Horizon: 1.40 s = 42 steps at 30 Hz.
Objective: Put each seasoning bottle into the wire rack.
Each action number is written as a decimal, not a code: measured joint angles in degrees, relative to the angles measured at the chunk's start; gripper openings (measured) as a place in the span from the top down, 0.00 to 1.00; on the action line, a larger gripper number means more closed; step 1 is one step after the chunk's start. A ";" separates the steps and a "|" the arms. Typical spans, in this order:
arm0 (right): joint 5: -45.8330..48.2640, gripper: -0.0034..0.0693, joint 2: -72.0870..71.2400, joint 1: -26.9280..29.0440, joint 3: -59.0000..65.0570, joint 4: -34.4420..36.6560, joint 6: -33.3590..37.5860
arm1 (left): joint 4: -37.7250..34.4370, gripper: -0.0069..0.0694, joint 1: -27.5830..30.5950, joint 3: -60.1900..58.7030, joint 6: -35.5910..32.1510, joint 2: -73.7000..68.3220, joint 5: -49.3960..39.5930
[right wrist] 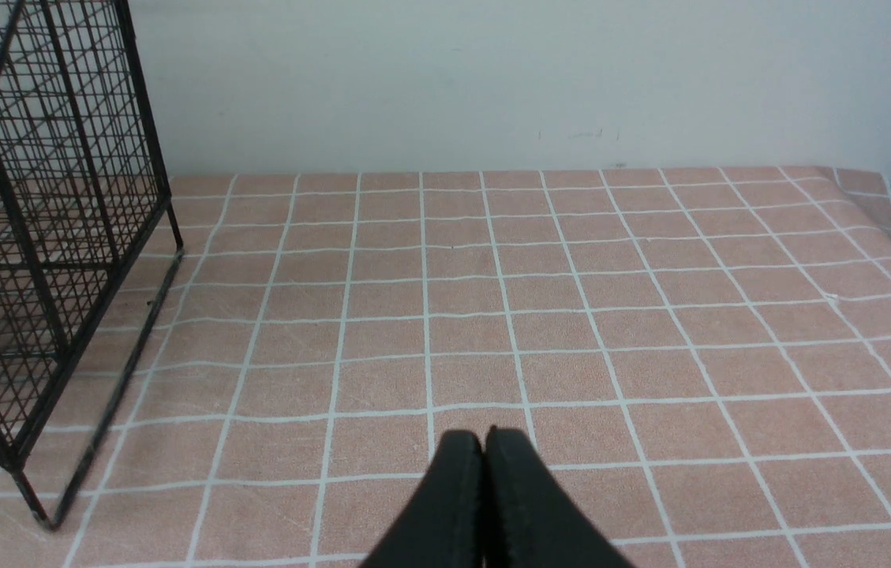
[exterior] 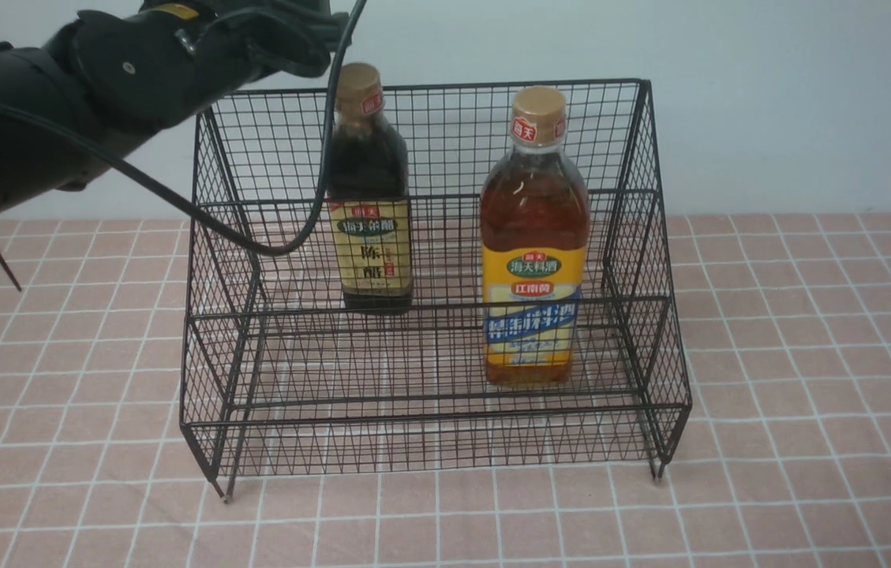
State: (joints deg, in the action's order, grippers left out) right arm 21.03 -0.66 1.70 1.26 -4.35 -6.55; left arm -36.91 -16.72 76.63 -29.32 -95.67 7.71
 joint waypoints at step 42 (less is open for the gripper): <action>0.00 0.97 0.00 0.00 0.00 0.00 0.15 | 7.95 0.92 4.86 -28.56 4.81 64.63 -53.28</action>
State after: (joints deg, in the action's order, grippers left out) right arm 21.03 -0.66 1.70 1.26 -4.35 -6.40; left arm -28.96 -11.86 48.07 -24.51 -31.03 -45.57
